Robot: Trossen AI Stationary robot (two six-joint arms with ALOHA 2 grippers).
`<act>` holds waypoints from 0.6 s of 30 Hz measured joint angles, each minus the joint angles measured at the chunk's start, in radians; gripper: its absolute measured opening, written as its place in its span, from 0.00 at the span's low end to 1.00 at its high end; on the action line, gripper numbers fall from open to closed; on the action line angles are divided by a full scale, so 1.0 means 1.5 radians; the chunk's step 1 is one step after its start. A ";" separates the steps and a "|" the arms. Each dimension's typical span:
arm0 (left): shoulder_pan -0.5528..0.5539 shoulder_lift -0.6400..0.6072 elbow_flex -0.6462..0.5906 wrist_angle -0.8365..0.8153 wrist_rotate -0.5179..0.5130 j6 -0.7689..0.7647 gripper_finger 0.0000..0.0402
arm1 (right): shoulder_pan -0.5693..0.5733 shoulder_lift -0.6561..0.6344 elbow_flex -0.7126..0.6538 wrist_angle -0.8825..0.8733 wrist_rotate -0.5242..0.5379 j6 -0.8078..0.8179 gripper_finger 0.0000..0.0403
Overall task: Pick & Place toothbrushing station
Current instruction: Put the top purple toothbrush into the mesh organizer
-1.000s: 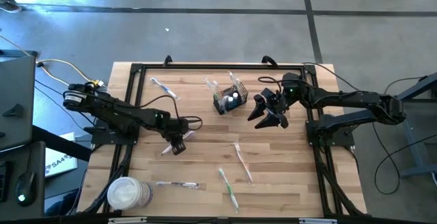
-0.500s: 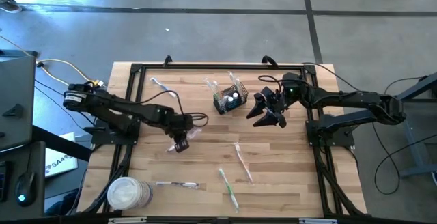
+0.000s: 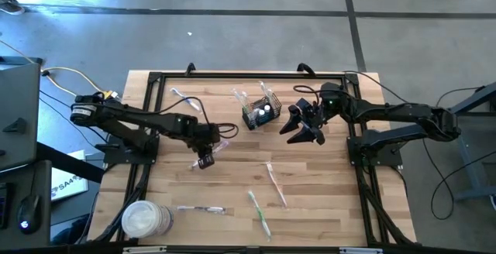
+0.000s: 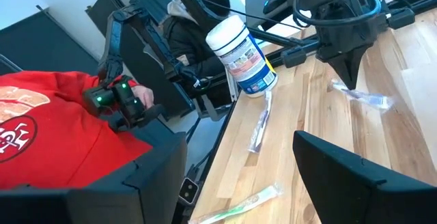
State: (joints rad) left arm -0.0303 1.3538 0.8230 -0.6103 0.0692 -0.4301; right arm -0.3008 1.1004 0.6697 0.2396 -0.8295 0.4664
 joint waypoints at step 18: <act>0.000 -0.038 0.200 -0.039 -0.063 0.083 0.00 | 0.065 0.001 0.000 0.026 0.247 -0.119 0.65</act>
State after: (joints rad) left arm -0.0307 1.2961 1.1225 -0.6694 -0.0249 -0.3050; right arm -0.2033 1.1015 0.6703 0.2782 -0.4591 0.2877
